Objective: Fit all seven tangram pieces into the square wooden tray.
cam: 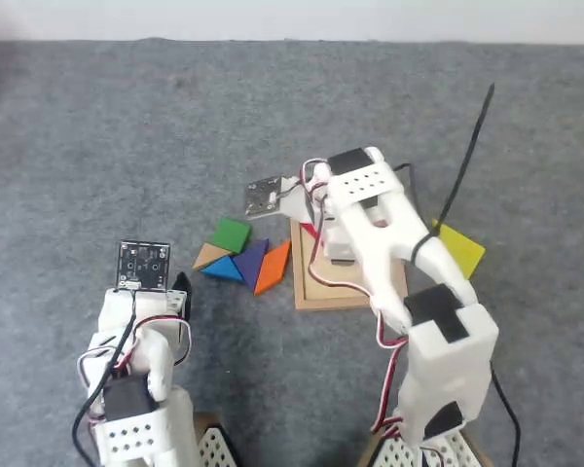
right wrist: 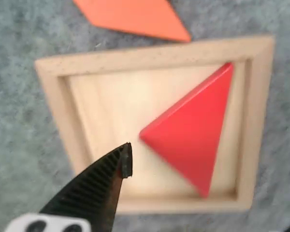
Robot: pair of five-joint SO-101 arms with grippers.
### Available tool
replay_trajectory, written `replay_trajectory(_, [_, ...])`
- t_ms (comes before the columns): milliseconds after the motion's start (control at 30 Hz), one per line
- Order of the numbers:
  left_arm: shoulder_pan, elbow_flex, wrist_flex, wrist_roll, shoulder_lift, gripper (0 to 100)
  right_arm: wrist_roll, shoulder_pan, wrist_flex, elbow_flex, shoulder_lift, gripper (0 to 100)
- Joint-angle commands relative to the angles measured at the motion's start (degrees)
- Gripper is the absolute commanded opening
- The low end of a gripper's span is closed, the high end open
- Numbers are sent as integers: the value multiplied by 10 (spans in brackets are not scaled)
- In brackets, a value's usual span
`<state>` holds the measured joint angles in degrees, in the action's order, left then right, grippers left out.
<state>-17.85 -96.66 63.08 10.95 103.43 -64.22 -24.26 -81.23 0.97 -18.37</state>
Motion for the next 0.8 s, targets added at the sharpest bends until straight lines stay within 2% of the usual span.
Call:
replay_trajectory(0, [-3, 2, -8, 5, 6, 182, 12, 44, -2, 5, 51, 522])
replay_trajectory(200, [-3, 2, -8, 5, 6, 182, 17, 36, 91, -76, 8, 522])
replay_trajectory(400, [-4, 2, -8, 5, 6, 182, 42, 12, 101, -77, 5, 523])
replay_trajectory(767, [-4, 2, -8, 5, 6, 182, 44, 22, 136, -50, 0, 523])
